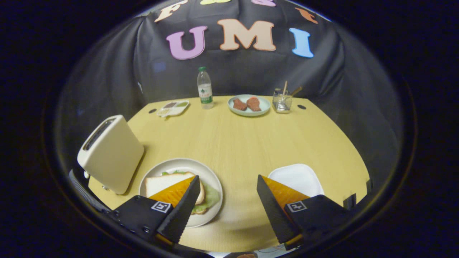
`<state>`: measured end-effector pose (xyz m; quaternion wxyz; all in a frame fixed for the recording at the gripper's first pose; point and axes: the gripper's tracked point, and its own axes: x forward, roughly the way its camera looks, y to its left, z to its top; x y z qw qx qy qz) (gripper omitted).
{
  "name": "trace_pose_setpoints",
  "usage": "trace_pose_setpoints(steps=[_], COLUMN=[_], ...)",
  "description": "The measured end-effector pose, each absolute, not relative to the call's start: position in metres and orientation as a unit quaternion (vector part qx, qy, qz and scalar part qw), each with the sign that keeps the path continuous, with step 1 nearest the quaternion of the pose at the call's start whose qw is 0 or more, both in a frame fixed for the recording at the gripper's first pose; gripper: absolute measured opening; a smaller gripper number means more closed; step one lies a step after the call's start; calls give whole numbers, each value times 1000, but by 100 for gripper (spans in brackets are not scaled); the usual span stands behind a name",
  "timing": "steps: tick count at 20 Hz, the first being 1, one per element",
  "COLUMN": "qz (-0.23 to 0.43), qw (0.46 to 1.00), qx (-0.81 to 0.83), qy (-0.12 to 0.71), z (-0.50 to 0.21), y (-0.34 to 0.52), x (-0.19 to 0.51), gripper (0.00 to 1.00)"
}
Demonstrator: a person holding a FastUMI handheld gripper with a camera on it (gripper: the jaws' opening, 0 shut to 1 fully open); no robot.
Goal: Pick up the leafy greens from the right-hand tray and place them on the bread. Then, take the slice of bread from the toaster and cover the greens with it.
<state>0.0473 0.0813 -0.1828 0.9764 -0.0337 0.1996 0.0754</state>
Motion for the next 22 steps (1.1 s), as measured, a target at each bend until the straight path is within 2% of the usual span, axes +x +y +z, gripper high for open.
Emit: trace_pose_setpoints(steps=[6,13,18,22], qz=[43,13,7,4], qw=[998,995,990,991], qx=[3,23,39,29], qy=[45,-98,-132,-127], z=[-83,8,32,29], y=[41,0,-19,-29], x=[49,26,12,9], gripper=[100,99,99,99])
